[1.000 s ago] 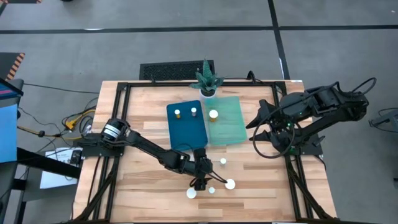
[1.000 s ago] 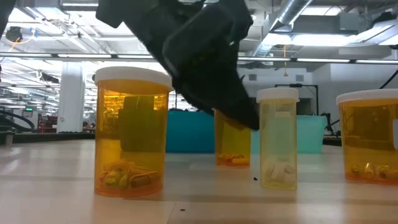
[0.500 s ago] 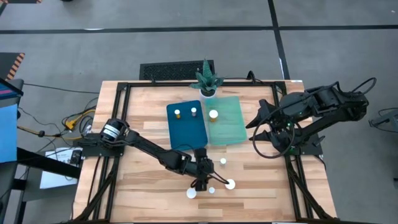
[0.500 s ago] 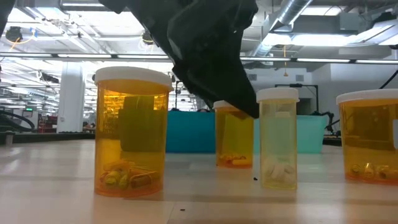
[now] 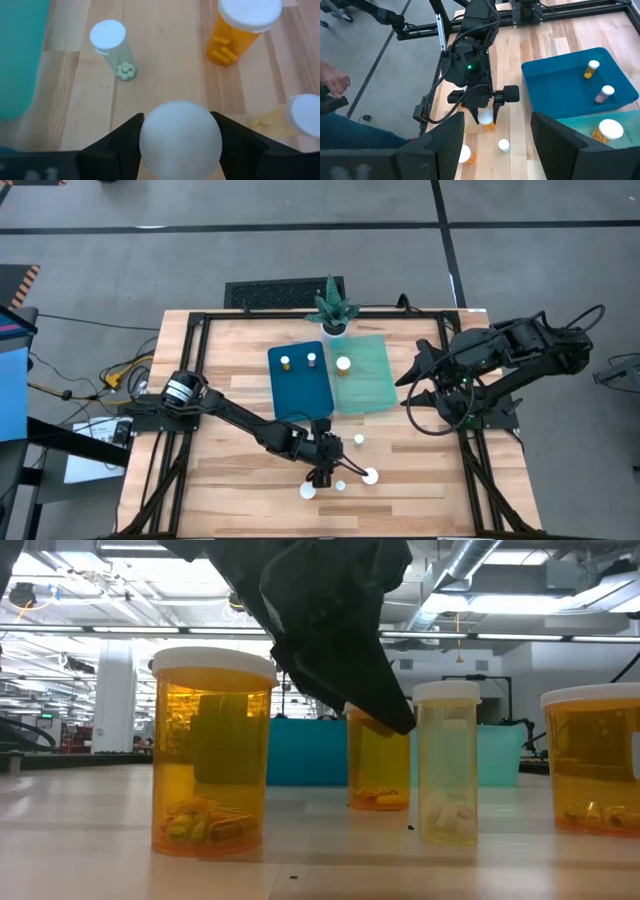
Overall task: Pick and place medicine bottles into bin by pill shape (circle, oval)
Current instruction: Put the large orange capsule bottle into the green bin
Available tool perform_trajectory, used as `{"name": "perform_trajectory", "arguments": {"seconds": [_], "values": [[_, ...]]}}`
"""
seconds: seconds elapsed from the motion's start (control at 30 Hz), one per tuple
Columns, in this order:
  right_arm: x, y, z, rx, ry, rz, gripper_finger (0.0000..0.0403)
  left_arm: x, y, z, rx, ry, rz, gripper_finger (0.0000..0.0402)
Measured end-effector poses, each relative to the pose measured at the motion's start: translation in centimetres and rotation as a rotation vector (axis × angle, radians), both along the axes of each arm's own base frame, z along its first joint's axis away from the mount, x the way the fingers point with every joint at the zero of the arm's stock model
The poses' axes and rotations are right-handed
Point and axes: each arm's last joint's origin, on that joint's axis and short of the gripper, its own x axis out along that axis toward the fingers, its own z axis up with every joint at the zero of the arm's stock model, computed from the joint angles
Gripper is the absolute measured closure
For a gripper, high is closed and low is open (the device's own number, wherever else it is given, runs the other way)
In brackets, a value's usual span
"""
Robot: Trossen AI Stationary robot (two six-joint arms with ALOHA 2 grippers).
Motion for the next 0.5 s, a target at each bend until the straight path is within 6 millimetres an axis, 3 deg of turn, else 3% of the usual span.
{"name": "perform_trajectory", "arguments": {"seconds": [0.23,0.5], "values": [[-0.3,-0.1,0.0,-0.005,0.006,0.002,0.0165,1.3,0.7,3.0,0.075,0.012,0.034,0.0193],[-1.5,-0.4,0.5,0.005,-0.019,0.000,0.0165,3.7,5.2,8.4,0.137,-0.003,0.144,0.0197]]}}
